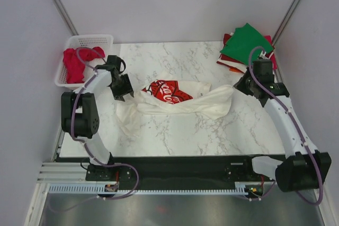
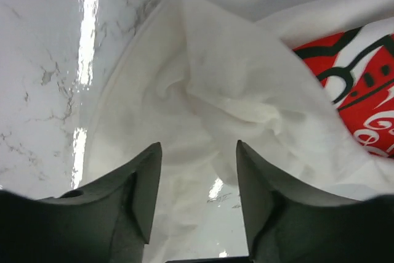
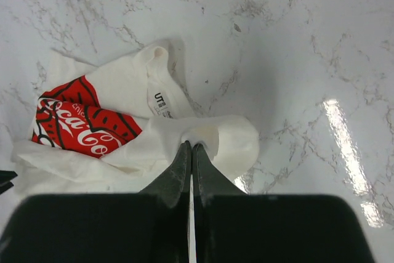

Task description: Fold and stack the t-shirts

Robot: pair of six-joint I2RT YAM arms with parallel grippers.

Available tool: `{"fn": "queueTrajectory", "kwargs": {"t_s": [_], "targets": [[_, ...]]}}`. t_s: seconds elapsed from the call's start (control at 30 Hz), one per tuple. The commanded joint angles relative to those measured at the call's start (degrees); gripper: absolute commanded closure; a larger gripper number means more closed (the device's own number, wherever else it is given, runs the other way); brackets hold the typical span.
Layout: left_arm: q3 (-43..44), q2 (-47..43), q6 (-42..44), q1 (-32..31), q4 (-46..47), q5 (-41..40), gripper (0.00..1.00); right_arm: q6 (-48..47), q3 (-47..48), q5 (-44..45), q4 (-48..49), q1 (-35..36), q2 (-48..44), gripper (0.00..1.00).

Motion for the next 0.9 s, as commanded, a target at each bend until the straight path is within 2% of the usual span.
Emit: {"fn": "queueTrajectory", "kwargs": {"t_s": [0.0,0.07,0.13,0.27,0.37,0.6,0.73,0.77,0.87], "targets": [[0.3,-8.2,1.9,-0.8,-1.2,5.7,0.36,0.6,3.9,0.5,4.5,-0.4,3.3,1.00],[-0.3,-12.1,1.8,-1.4,-0.8,2.7,0.34,0.2,2.8,0.2,5.7,-0.4,3.4,1.00],[-1.5,-14.9,1.2,-1.8,-0.8,-1.1,0.36,0.1,1.6,0.2,7.0,-0.4,3.5,1.00],[-5.7,-17.2,-1.2,-1.8,2.9,-3.5,0.42,0.3,-1.7,-2.5,9.2,-0.4,4.3,1.00],[-7.4,-15.7,-3.9,-2.1,6.0,-3.3,0.45,0.1,-2.7,-3.5,10.4,-0.4,5.0,1.00],[-5.7,-8.7,-7.5,-2.2,9.4,-4.9,0.44,-1.1,-3.4,-5.8,11.0,-0.4,5.5,1.00],[-8.2,-8.7,-8.5,-3.1,11.7,-6.8,0.53,-1.6,-4.3,-6.8,11.2,-0.4,5.0,1.00],[-9.8,-8.9,-8.7,-3.1,12.7,-7.2,0.58,-1.7,-4.5,-7.0,11.1,-0.4,4.8,1.00],[-12.5,-9.4,-9.9,-3.2,15.1,-8.4,0.63,-2.3,-4.9,-7.1,11.1,-0.4,4.8,1.00]]}}
